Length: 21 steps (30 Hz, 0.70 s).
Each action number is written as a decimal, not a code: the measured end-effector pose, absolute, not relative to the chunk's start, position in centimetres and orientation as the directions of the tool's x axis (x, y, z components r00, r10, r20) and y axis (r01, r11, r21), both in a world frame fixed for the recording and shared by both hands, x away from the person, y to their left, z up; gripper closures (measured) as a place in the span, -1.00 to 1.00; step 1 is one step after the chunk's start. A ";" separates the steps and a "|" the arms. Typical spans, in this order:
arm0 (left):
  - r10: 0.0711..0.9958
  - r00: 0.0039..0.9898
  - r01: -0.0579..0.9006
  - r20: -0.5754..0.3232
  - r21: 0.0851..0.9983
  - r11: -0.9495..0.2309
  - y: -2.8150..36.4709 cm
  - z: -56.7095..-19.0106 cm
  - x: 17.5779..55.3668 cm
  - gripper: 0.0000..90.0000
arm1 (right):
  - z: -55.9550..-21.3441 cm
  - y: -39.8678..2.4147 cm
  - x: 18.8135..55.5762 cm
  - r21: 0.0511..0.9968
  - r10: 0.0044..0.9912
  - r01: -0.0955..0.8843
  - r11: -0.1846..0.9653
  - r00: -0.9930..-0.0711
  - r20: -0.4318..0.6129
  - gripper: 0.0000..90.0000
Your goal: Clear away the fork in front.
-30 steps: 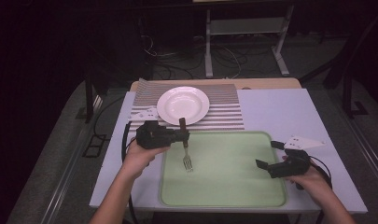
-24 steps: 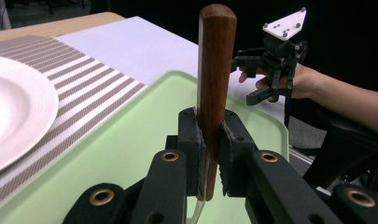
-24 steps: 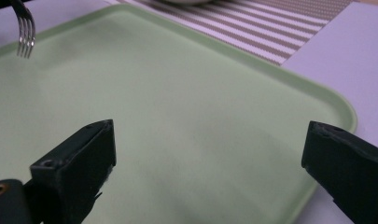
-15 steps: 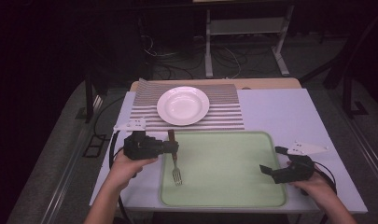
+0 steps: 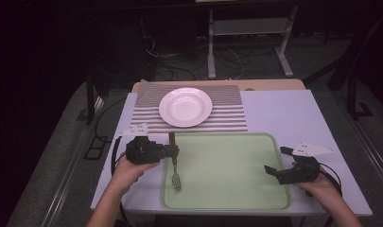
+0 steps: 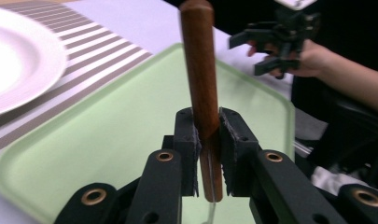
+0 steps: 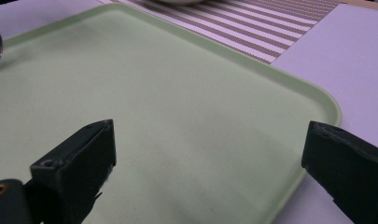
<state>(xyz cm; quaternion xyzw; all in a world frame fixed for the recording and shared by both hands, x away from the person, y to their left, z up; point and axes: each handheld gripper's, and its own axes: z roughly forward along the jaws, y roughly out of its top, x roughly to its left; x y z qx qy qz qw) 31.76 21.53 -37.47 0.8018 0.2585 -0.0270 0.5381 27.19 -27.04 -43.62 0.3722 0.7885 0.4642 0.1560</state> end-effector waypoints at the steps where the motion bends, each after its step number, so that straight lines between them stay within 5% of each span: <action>1: 0.401 0.862 0.442 -0.311 0.848 -0.292 21.6 -37.7 31.9 0.68 | -43.6 -27.0 27.2 0.847 0.732 0.442 0.294 -0.674 0.099 -0.93; 21: 0.529 0.768 0.569 -0.361 0.763 -0.307 20.1 -41.9 33.7 0.46 | -43.7 -26.8 27.3 0.843 0.729 0.437 0.314 -0.680 0.081 -0.93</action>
